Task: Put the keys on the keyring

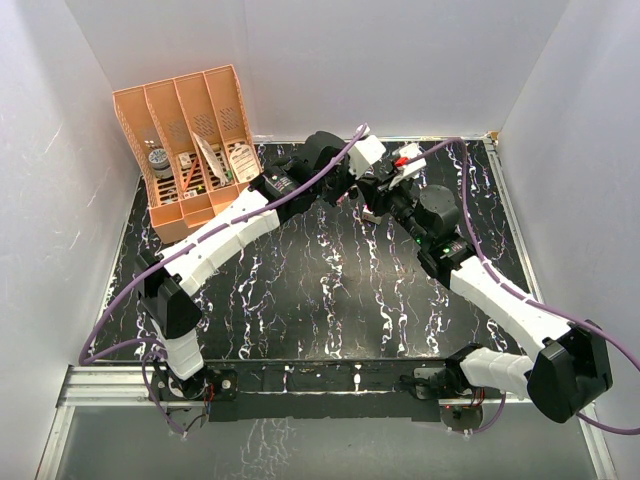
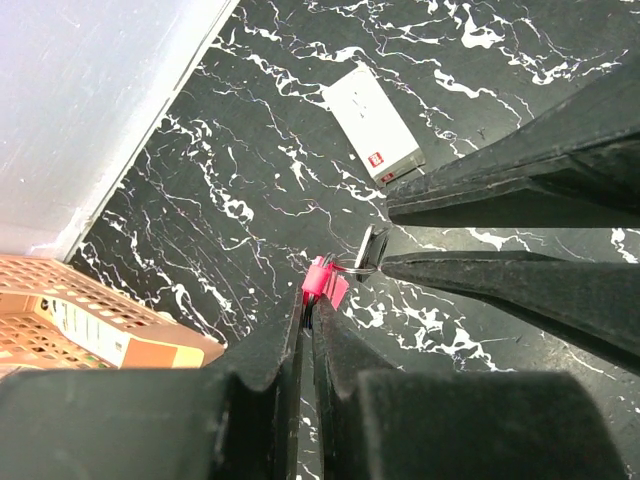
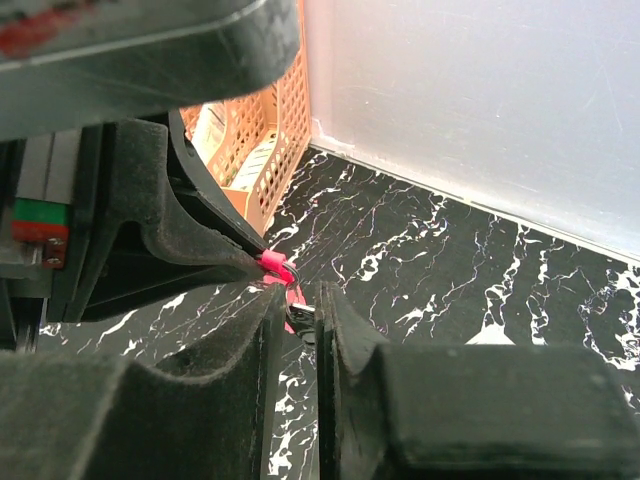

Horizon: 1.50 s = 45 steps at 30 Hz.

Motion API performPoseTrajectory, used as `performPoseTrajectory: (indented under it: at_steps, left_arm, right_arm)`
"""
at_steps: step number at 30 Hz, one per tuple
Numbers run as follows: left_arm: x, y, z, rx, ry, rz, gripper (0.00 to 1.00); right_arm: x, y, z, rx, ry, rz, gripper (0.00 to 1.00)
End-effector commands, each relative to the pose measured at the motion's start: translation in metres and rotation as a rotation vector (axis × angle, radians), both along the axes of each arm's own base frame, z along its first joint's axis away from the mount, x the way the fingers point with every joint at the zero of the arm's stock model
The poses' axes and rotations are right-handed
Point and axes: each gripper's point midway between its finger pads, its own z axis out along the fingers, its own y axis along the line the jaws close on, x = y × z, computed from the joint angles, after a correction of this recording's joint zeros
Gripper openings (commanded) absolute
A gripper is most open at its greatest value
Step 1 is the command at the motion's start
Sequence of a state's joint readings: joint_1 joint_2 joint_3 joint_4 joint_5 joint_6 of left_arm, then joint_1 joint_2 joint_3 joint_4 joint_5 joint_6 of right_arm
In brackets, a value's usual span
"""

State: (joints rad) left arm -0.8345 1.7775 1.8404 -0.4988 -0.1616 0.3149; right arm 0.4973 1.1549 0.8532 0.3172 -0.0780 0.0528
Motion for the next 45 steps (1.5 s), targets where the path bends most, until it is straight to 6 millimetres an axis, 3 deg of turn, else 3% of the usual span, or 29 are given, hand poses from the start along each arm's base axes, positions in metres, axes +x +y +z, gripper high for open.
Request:
performPoseTrajectory:
  at_steps: [1, 11, 22, 33, 45]
  left_arm:
    - [-0.006, 0.008, 0.031, -0.005, -0.062, -0.023, 0.0]
    - [-0.025, 0.003, 0.035, -0.028, -0.035, -0.136, 0.0]
    - [-0.029, 0.023, 0.046, -0.034, -0.035, -0.172, 0.0]
    - [-0.029, 0.024, 0.037, -0.021, 0.008, -0.194, 0.0]
    - [-0.035, 0.019, 0.038, -0.022, 0.03, -0.245, 0.0]
  right_arm:
    - [-0.002, -0.002, 0.024, 0.042, -0.064, -0.006, 0.17]
    - [-0.002, -0.002, 0.014, 0.074, -0.064, 0.01, 0.31]
    - [-0.008, -0.007, 0.019, 0.092, -0.063, 0.058, 0.35]
    - [-0.023, 0.005, 0.029, 0.094, -0.101, 0.157, 0.5]
    - [-0.026, 0.022, 0.021, 0.073, -0.089, 0.261, 0.51]
